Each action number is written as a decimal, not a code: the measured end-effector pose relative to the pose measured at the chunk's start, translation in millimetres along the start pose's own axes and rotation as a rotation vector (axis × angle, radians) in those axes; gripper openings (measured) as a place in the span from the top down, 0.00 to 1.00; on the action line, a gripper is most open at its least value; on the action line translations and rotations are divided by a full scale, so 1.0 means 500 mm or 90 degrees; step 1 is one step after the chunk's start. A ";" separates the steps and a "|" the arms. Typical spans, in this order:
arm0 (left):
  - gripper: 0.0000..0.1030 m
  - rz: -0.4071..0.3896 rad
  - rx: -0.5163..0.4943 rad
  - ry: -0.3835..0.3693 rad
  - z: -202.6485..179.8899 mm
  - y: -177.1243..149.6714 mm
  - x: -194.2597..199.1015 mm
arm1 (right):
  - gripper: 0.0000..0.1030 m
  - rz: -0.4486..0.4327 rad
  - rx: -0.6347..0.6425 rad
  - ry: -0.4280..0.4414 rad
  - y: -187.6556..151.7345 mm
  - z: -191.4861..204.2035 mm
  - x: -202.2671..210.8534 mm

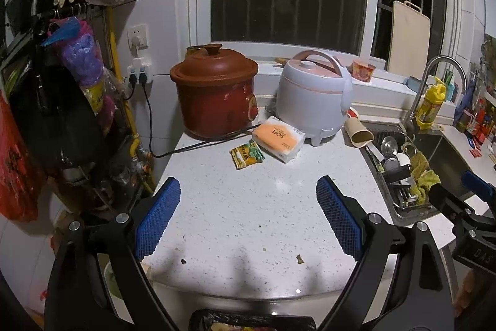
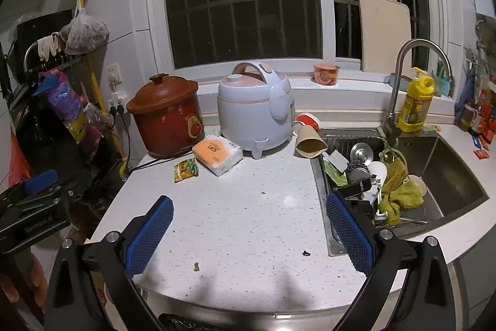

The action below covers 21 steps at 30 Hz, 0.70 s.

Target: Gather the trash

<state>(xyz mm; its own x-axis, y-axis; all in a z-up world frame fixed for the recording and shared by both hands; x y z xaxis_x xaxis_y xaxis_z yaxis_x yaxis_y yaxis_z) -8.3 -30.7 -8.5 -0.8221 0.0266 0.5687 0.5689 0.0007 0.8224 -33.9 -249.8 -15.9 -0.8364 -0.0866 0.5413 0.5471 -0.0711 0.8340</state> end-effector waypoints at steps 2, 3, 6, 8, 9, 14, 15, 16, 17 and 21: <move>0.15 0.006 0.000 -0.002 -0.003 -0.002 -0.004 | 0.05 0.003 -0.001 -0.004 0.000 -0.004 -0.001; 0.15 0.008 0.000 -0.003 -0.005 -0.002 -0.004 | 0.05 0.005 -0.003 -0.004 0.000 -0.006 -0.002; 0.15 0.010 -0.004 -0.002 -0.011 -0.003 -0.006 | 0.05 0.007 -0.007 -0.008 0.001 -0.012 -0.002; 0.15 0.012 -0.005 -0.004 -0.014 -0.004 -0.007 | 0.05 0.008 -0.009 -0.009 0.002 -0.014 -0.002; 0.15 0.012 -0.006 -0.003 -0.016 -0.004 -0.008 | 0.05 0.008 -0.009 -0.010 0.002 -0.015 -0.002; 0.15 0.015 -0.009 -0.002 -0.019 -0.003 -0.010 | 0.05 0.014 -0.013 -0.007 0.001 -0.017 -0.005; 0.15 0.015 -0.009 -0.002 -0.020 -0.003 -0.011 | 0.05 0.015 -0.013 -0.010 0.001 -0.018 -0.005; 0.15 0.015 -0.009 -0.002 -0.020 -0.003 -0.011 | 0.05 0.015 -0.013 -0.009 0.001 -0.018 -0.005; 0.15 0.015 -0.009 0.000 -0.020 -0.003 -0.011 | 0.05 0.015 -0.013 -0.007 0.001 -0.018 -0.005; 0.15 0.019 -0.010 -0.002 -0.021 -0.003 -0.012 | 0.05 0.013 -0.008 -0.010 0.001 -0.017 -0.005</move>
<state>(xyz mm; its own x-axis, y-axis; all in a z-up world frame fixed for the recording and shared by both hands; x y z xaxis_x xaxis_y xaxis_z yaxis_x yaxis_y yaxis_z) -4.4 -41.2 -13.2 -0.8050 0.0291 0.5926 0.5924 -0.0159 0.8055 -31.3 -258.0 -17.8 -0.8251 -0.0734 0.5603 0.5649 -0.0826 0.8210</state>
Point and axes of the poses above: each gripper's, at about its wrist camera, not at the fingertips, and x roughly against the way its jaws point, z to its left, y to its top, the point moved 1 cm from there along -x, roughly the way its jaws point, and after that the axes turned 1 degree about y, right-handed, at the moved point
